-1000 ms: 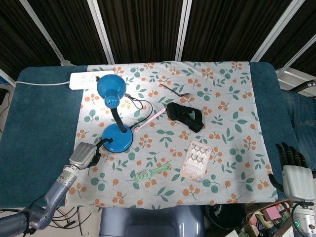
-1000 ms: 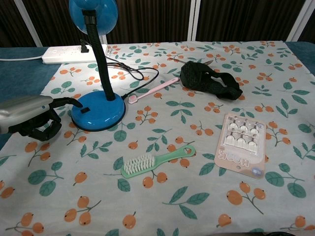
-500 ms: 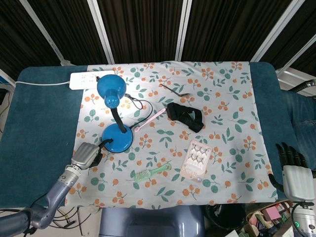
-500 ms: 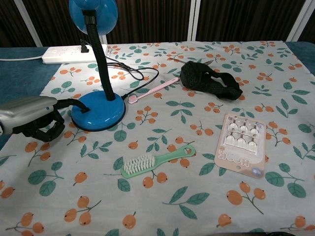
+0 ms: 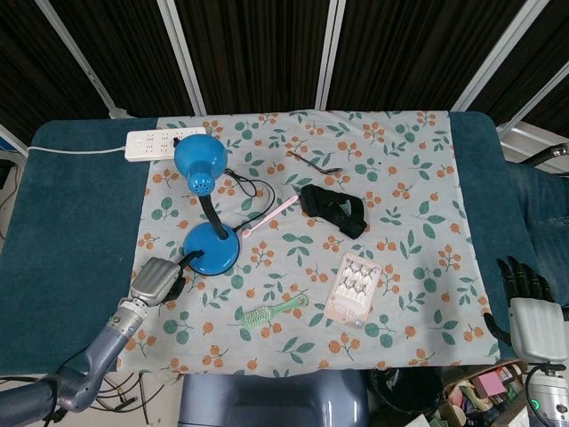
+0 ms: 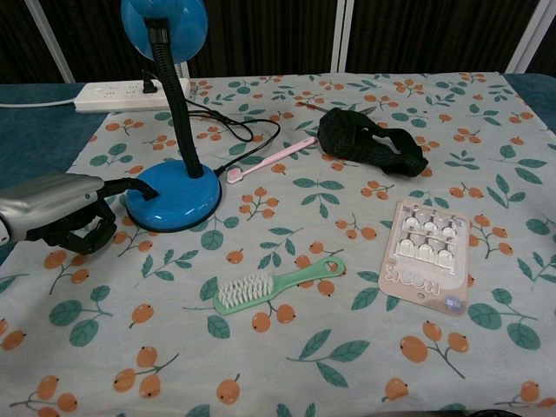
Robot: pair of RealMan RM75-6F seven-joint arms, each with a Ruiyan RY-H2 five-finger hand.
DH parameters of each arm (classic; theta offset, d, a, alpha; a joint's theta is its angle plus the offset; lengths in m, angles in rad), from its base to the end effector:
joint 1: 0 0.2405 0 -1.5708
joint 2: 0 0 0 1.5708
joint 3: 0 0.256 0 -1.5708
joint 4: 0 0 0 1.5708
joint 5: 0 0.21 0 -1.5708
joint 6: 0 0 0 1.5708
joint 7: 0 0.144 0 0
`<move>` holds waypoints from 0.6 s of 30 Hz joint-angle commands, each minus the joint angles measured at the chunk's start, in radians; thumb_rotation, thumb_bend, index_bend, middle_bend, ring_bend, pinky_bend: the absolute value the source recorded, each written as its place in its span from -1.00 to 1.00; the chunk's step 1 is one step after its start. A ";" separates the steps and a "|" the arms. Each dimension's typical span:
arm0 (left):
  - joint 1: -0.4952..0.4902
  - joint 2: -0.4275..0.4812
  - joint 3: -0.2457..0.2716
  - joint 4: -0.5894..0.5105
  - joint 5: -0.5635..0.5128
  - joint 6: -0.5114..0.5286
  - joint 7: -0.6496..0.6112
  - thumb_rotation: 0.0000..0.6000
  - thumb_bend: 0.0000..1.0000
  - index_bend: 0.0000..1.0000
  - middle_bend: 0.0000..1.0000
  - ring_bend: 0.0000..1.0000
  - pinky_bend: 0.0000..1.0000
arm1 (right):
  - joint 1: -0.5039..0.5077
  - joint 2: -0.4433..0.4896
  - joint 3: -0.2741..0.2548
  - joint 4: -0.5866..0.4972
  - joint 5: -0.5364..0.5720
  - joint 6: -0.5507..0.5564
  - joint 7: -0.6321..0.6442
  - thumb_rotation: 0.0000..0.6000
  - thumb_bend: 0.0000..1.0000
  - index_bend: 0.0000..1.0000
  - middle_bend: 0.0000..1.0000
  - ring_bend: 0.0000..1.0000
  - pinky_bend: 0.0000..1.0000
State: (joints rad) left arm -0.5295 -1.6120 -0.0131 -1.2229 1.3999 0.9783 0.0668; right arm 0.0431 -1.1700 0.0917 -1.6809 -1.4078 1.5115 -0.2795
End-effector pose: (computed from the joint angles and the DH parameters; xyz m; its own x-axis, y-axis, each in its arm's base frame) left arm -0.2520 0.2879 -0.0392 0.4694 0.3626 0.8051 0.8694 -0.3489 -0.3498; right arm -0.3080 -0.1748 0.1505 0.5289 0.0122 0.8486 -0.8434 0.1185 0.5240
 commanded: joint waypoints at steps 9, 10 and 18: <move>-0.002 0.030 -0.024 -0.042 0.035 0.068 0.001 1.00 0.20 -0.63 0.49 0.70 0.91 | 0.000 -0.001 0.000 0.000 0.001 0.000 -0.001 1.00 -0.65 -1.00 -0.92 -0.87 -0.75; -0.001 0.040 -0.029 -0.056 0.048 0.091 0.006 1.00 0.16 -0.63 0.44 0.63 0.83 | 0.000 -0.001 0.000 0.001 0.001 0.000 -0.001 1.00 -0.65 -1.00 -0.92 -0.87 -0.75; 0.045 0.177 -0.045 -0.221 0.092 0.241 0.108 1.00 -0.41 -0.75 -0.50 -0.63 -0.26 | -0.001 0.000 -0.001 -0.001 0.001 0.001 -0.001 1.00 -0.64 -1.00 -0.92 -0.87 -0.75</move>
State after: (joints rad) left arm -0.5056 -1.4856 -0.0527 -1.3891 1.4850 1.1900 0.1281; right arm 0.0422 -1.1698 0.0909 -1.6815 -1.4070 1.5125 -0.2801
